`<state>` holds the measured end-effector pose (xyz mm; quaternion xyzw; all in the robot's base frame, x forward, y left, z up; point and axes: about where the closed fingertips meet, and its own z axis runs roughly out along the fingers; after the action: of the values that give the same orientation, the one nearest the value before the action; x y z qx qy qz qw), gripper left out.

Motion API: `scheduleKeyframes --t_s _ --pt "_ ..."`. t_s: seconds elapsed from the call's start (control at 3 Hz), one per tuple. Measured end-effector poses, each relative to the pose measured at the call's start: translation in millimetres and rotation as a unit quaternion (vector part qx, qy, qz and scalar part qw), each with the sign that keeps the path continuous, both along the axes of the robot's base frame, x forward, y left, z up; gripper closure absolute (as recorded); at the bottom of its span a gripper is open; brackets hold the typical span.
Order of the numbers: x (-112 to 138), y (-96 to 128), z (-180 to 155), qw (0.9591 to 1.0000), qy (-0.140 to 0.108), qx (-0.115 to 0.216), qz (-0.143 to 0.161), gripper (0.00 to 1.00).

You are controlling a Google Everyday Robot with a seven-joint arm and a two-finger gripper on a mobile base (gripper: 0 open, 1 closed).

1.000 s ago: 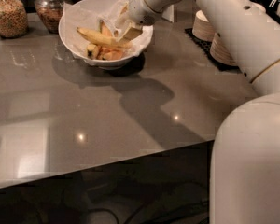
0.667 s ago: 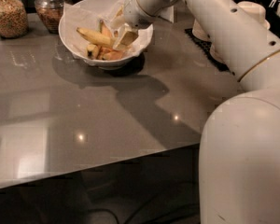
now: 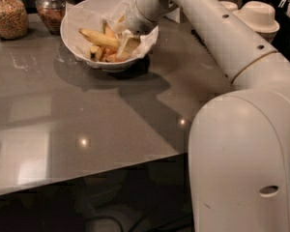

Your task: Pick banana from white bowl

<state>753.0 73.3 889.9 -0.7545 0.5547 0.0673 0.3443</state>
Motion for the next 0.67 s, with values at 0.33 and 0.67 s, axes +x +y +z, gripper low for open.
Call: scheduleKeyframes --t_s 0.33,0.67 --pt "8.4 0.1 -14.2 0.9999 0.008 -0.007 -0.004 0.42" --pt "14.3 -0.1 -19.9 0.9999 0.01 -0.011 -0.007 0.58"
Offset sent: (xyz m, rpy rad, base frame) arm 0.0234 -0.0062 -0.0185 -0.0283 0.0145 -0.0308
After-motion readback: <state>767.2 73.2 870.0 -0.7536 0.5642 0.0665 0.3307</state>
